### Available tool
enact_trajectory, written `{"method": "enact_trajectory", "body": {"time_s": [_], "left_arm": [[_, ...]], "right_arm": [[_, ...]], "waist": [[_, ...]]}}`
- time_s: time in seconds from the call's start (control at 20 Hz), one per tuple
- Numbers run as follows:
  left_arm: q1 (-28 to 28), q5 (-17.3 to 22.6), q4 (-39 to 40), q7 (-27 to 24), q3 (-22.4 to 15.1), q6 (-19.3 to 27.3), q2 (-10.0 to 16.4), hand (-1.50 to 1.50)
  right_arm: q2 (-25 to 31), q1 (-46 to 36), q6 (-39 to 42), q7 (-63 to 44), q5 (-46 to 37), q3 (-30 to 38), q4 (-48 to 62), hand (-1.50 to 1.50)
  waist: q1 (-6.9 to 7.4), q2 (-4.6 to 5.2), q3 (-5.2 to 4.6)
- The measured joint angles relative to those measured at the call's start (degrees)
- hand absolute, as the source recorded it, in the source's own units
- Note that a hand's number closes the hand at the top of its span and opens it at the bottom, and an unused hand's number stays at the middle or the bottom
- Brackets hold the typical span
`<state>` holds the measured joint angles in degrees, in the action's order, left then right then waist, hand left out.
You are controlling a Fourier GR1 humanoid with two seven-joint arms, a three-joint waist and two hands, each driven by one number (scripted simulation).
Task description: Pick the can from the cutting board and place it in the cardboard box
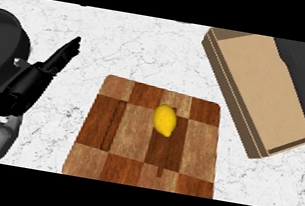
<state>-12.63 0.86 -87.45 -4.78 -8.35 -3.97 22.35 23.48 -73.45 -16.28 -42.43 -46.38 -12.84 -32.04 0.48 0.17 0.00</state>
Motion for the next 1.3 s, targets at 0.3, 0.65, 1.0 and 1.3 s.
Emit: {"method": "enact_trajectory", "body": {"time_s": [0.3,0.65,1.0,1.3], "left_arm": [[-0.2,-0.4,0.5,-0.4,0.7,-0.3,-0.2,0.00],[-0.4,-0.8,1.5,-0.9,1.6,-1.4,-0.6,0.00],[0.2,-1.2,-0.2,0.1,1.9,-1.7,-1.3,0.00],[0.4,-1.2,-0.3,0.3,2.2,-1.7,-1.6,0.00]], "right_arm": [[4.2,3.2,11.8,6.2,5.9,4.3,3.3,1.50],[7.3,7.2,22.6,11.2,9.0,6.7,5.6,-1.50],[8.5,11.2,27.1,21.5,13.3,10.1,2.8,-1.50],[7.5,11.1,14.9,28.8,22.4,21.3,-2.7,-1.50]], "waist": [[-0.18,-0.01,0.02],[-0.23,-0.04,0.00],[-0.27,-0.13,0.03],[-0.75,-0.24,0.22]]}}
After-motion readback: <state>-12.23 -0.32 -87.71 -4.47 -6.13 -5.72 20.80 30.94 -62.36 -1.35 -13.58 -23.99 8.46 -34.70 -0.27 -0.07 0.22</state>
